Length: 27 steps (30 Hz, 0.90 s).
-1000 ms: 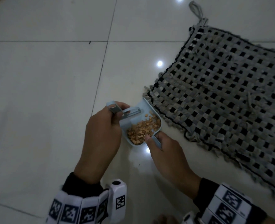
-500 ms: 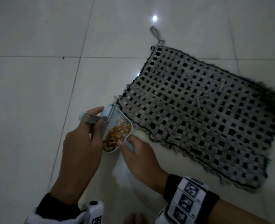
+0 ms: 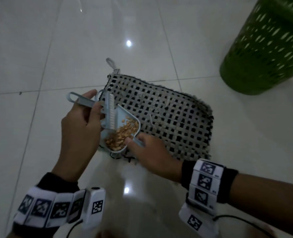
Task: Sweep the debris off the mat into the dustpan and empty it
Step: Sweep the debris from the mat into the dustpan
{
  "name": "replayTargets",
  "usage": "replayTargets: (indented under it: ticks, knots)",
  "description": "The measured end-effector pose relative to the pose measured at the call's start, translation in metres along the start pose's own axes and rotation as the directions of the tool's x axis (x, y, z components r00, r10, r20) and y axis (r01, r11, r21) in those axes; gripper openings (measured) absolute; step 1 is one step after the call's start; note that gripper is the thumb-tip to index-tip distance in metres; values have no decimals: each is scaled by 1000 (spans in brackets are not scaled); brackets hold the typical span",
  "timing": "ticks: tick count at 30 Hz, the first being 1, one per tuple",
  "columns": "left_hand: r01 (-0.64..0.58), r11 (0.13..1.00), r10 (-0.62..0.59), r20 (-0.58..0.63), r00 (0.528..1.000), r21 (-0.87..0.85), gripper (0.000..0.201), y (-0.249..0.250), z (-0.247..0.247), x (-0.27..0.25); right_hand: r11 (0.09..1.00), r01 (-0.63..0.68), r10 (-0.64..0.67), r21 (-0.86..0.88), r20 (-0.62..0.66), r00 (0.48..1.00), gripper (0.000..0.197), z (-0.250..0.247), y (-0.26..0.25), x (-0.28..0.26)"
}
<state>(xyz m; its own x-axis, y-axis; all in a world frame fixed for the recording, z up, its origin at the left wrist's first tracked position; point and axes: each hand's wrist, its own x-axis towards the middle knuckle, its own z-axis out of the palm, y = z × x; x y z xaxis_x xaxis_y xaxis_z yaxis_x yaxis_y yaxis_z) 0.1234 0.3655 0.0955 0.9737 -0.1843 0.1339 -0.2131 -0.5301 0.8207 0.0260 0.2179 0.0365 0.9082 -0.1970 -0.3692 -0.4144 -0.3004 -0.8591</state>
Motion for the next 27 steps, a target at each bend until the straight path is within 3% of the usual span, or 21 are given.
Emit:
replayTargets:
  ticks: [4, 7, 14, 19, 27]
  knots:
    - [-48, 999, 50, 122, 991, -24, 32, 21, 31, 2, 998, -66, 64, -15, -73, 995, 40, -44, 28, -10]
    - [-62, 998, 61, 204, 977, 1, 33, 19, 49, -6, 994, -110, 109, 2, -92, 990, 31, -59, 52, -22]
    - [-56, 996, 36, 259, 965, 70, 32, -4, 71, -20, 987, -156, 157, 38, -41, 987, 19, -52, 95, -54]
    - [-136, 964, 47, 362, 931, 226, 29, -15, 88, -19, 978, -191, 197, 86, -75, 977, 31, -47, 107, -51]
    - [-204, 911, 38, 422, 906, 357, 28, -24, 121, -12, 978, -204, 208, 48, -98, 973, 47, -51, 119, -32]
